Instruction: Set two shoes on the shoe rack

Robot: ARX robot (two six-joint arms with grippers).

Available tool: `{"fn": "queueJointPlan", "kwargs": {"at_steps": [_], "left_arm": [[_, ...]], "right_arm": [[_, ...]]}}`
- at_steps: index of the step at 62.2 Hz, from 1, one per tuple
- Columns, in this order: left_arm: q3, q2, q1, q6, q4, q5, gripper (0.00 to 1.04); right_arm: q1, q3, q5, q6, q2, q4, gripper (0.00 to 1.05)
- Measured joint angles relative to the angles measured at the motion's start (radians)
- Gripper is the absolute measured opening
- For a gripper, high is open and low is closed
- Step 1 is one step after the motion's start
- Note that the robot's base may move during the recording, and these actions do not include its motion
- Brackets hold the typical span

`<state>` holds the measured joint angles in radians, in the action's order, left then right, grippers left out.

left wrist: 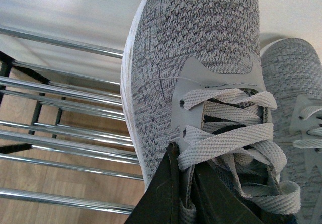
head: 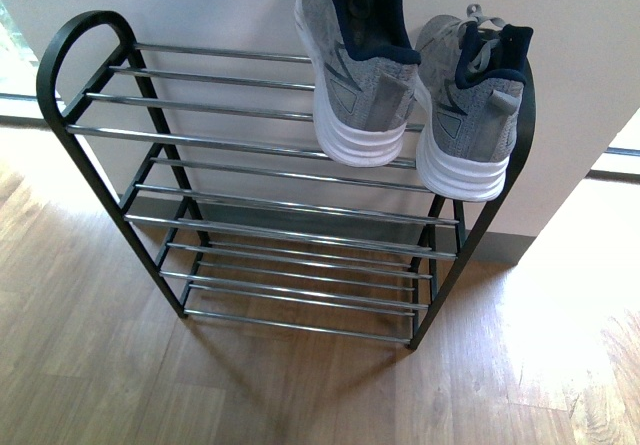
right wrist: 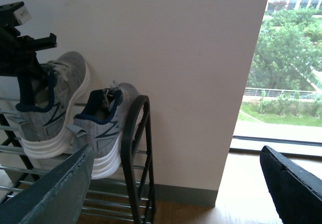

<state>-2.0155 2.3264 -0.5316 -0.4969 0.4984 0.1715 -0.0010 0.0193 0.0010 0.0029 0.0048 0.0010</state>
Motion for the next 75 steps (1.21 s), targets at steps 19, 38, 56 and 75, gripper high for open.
{"fn": "queueJointPlan", "kwargs": {"at_steps": [19, 38, 56, 75], "left_arm": [[-0.021, 0.06, -0.048, -0.042, 0.031, -0.019, 0.01], [0.072, 0.029, -0.023, -0.035, -0.001, -0.017, 0.01], [0.013, 0.049, -0.018, -0.01, -0.007, -0.008, 0.01], [0.056, 0.032, 0.013, -0.082, -0.068, -0.109, 0.39]], "right_arm": [[0.0, 0.0, 0.0, 0.0, 0.0, 0.0, 0.95], [0.0, 0.0, 0.0, 0.0, 0.0, 0.0, 0.95], [0.0, 0.0, 0.0, 0.0, 0.0, 0.0, 0.95], [0.0, 0.0, 0.0, 0.0, 0.0, 0.0, 0.95]]}}
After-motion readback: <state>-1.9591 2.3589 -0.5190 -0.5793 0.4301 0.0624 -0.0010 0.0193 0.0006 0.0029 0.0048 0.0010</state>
